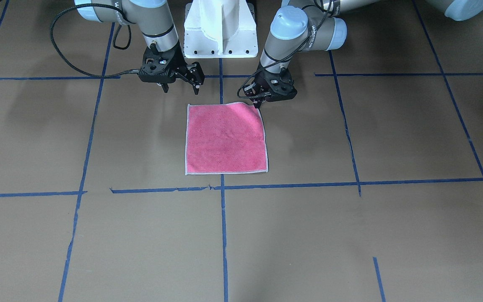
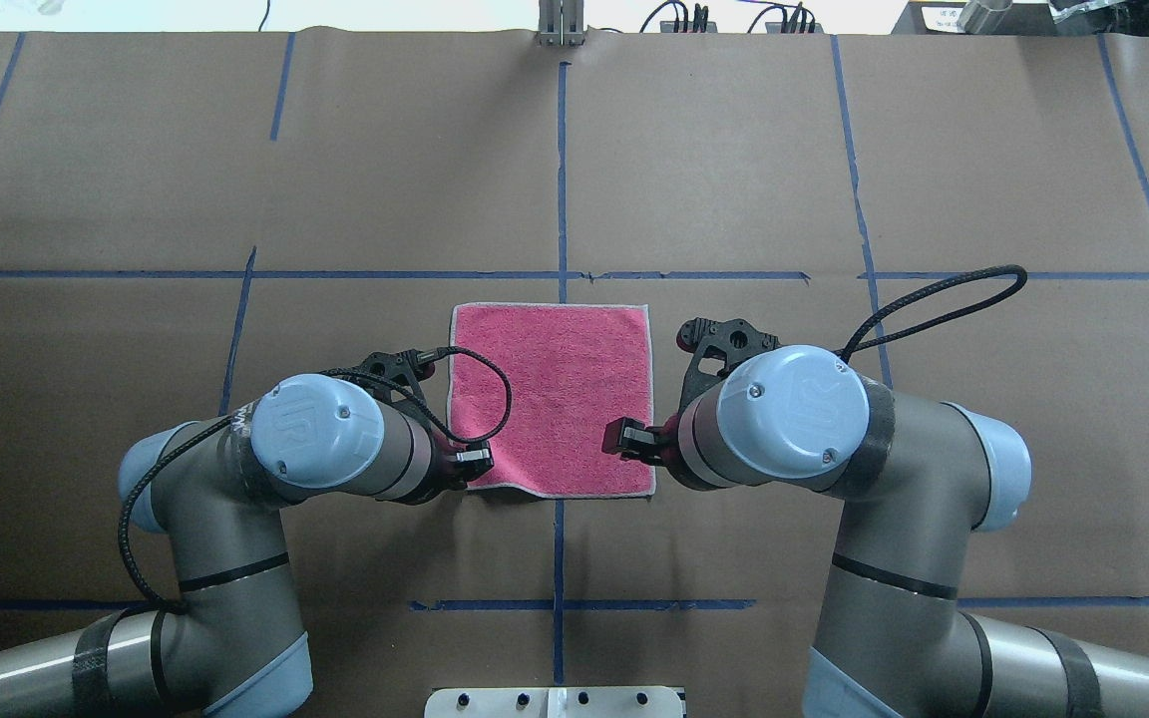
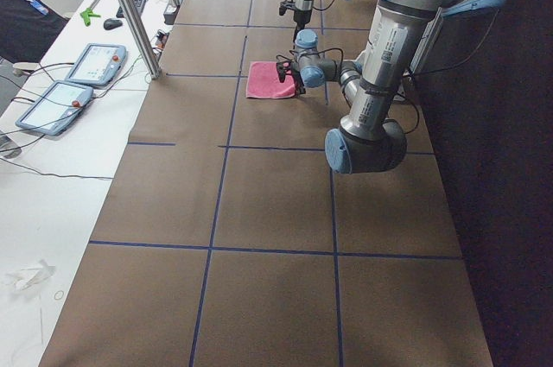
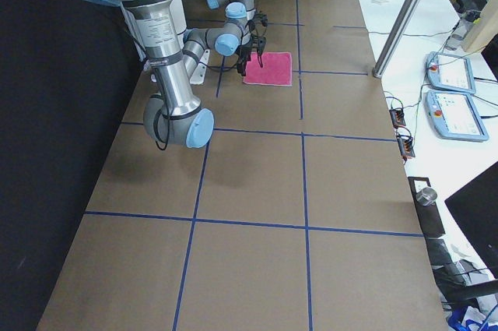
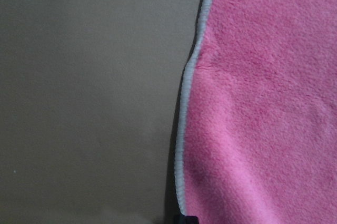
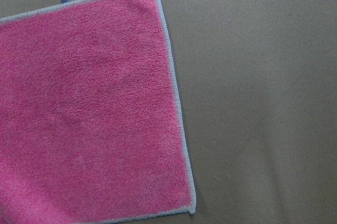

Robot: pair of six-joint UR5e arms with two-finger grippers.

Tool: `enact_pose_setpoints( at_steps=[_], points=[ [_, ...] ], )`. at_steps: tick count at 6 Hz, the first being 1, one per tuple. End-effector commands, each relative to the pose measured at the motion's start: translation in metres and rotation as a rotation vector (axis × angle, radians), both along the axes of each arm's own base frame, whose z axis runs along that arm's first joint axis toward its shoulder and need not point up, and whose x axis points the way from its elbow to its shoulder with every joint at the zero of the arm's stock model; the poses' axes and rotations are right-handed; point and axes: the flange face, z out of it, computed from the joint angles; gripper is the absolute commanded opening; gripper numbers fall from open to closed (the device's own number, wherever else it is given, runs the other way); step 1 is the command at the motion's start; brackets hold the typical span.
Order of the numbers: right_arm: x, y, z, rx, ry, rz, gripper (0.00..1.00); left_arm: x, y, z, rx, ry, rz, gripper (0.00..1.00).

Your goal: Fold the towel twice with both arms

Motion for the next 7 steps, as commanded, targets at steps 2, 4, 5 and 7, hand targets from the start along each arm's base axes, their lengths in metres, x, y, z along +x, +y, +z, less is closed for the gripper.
enact_pose_setpoints(
  at_steps=[2, 4, 5, 7],
  points=[
    [-0.033, 0.001, 0.011, -0.158, 0.018, 0.140, 0.84, -0.002, -0.001, -0.001, 0.001, 0.002, -0.002, 0.00],
    [-0.056, 0.004, 0.011, -0.224, 0.025, 0.180, 0.65, -0.002, -0.001, -0.001, 0.001, 0.002, -0.002, 0.00],
    [-0.062, 0.007, 0.016, -0.210, 0.038, 0.191, 0.64, -0.002, -0.001, -0.002, 0.001, 0.003, -0.001, 0.00],
    [-0.072, 0.002, 0.034, -0.207, 0.079, 0.207, 0.60, -0.002, -0.001, -0.001, 0.001, 0.003, -0.001, 0.00]
  ],
)
